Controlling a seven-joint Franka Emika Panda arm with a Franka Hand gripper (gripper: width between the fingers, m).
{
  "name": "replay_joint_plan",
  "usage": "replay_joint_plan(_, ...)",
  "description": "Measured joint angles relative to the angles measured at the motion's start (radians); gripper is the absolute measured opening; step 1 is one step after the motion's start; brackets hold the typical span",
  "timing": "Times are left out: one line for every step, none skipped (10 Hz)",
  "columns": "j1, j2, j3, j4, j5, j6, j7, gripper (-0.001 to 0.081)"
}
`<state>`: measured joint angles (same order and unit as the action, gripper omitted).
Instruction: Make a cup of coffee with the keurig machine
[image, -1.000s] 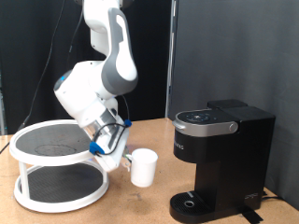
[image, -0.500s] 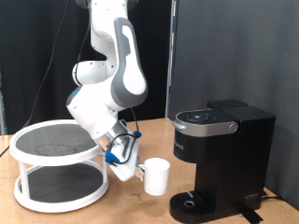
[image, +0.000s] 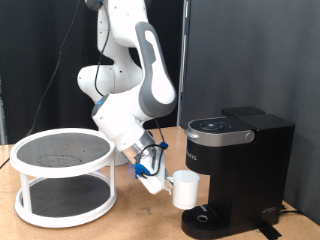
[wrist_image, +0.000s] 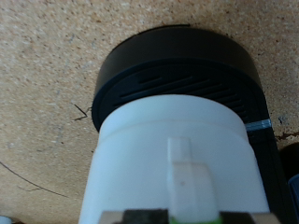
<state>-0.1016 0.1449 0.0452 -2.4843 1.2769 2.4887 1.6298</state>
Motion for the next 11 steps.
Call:
replay_joint_plan(0.007,0.009,0.014,0.0,0.011,0.014,0.0,0.0007)
replay_joint_plan(0.012,0.018,0.028,0.0,0.024,0.031,0.0,0.0007)
replay_joint_plan(0.017,0.026,0.041,0.0,0.038,0.045,0.0,0.0007)
replay_joint_plan(0.021,0.034,0.053,0.002,0.057,0.06,-0.001,0.0007)
replay_joint_plan(0.025,0.042,0.065,0.004,0.08,0.076,-0.008,0.0007)
replay_joint_plan(0.027,0.047,0.075,0.008,0.104,0.086,-0.019,0.0007)
replay_joint_plan(0.028,0.05,0.083,0.012,0.118,0.094,-0.023,0.0007)
replay_joint_plan(0.028,0.056,0.088,0.017,0.13,0.102,-0.028,0.0007)
replay_joint_plan(0.028,0.062,0.093,0.023,0.147,0.112,-0.038,0.0007)
replay_joint_plan(0.028,0.068,0.097,0.03,0.163,0.12,-0.048,0.0007)
replay_joint_plan(0.028,0.072,0.097,0.036,0.172,0.125,-0.051,0.0007)
